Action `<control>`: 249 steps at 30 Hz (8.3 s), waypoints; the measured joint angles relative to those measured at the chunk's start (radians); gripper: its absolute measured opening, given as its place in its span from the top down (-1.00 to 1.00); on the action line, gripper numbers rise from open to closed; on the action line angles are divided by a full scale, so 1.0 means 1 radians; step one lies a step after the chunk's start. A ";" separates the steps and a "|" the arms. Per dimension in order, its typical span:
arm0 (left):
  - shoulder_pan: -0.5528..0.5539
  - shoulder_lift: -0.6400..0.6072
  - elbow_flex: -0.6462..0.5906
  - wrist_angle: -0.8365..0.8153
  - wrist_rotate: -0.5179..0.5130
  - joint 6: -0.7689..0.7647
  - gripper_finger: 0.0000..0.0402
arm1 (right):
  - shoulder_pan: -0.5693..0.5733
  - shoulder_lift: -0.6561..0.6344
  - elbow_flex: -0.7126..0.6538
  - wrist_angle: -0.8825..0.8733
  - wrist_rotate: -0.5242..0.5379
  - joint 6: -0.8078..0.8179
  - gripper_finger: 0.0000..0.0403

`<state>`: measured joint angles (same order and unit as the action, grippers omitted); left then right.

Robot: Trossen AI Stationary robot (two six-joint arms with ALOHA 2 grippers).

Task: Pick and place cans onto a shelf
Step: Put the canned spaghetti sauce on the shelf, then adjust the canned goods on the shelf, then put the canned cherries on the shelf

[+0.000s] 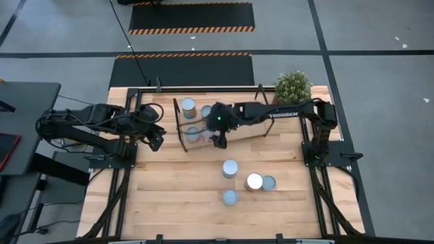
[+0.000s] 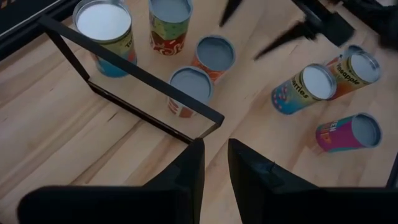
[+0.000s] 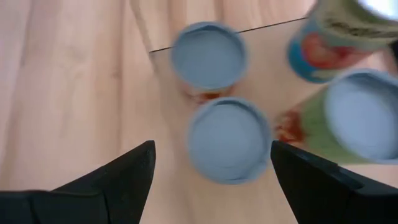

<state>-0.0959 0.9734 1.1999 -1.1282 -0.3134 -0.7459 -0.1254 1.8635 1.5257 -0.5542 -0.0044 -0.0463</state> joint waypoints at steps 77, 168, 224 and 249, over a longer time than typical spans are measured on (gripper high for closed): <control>0.001 0.001 0.000 0.089 -0.122 0.062 0.61 | 0.099 0.021 -0.047 0.154 0.211 -0.312 -0.61; 0.001 0.001 0.000 0.084 -0.093 0.077 0.61 | 0.079 0.163 -0.026 0.221 0.539 -0.433 -0.58; 0.001 0.001 0.000 0.083 -0.093 0.088 0.61 | 0.307 0.047 -0.025 -0.257 0.032 0.707 -0.98; 0.001 0.001 0.000 0.083 -0.093 0.086 0.61 | 0.177 -0.015 -0.020 -0.349 -0.041 0.648 -0.64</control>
<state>-0.0952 0.9749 1.1999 -1.0450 -0.4061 -0.6599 0.0518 1.8484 1.5058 -0.9029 -0.0456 0.6014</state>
